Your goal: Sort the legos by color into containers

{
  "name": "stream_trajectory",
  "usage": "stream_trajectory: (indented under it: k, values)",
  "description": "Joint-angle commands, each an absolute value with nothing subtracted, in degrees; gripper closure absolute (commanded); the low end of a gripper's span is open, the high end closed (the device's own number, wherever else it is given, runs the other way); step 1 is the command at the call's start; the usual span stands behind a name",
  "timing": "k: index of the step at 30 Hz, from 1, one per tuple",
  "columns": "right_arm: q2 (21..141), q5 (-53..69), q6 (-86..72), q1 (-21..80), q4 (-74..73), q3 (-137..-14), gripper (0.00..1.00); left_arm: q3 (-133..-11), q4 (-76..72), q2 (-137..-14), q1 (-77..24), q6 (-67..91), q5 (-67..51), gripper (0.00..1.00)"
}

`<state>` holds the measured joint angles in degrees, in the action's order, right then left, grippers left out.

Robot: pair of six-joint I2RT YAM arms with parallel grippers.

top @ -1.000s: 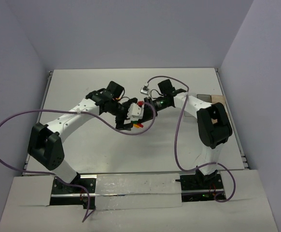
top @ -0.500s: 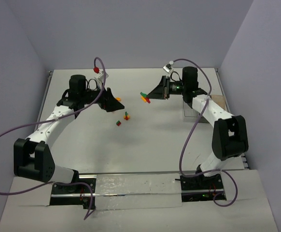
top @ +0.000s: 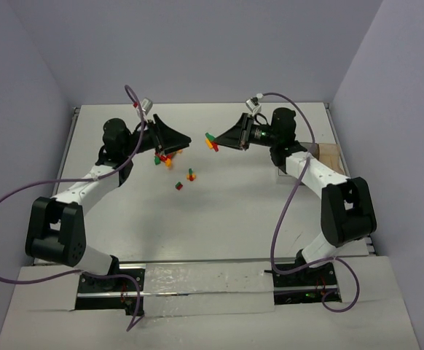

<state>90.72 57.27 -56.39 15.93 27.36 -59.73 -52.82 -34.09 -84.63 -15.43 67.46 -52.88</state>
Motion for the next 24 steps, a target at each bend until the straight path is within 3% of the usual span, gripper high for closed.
stream_trajectory:
  k: [1,12,24]
  values:
    - [89.37,55.57,-61.55,18.09,35.86,-58.00,1.00,-52.50,-43.66,-86.38,-16.51,74.94,-50.08,0.40]
    - [89.82,54.95,-65.77,18.98,40.68,-57.32,1.00,-52.47,-41.60,-88.94,-18.72,73.80,-48.60,0.48]
    - [90.32,53.44,-60.72,20.16,34.73,-58.60,1.00,-52.94,-45.53,-90.03,-20.95,76.38,-50.01,0.52]
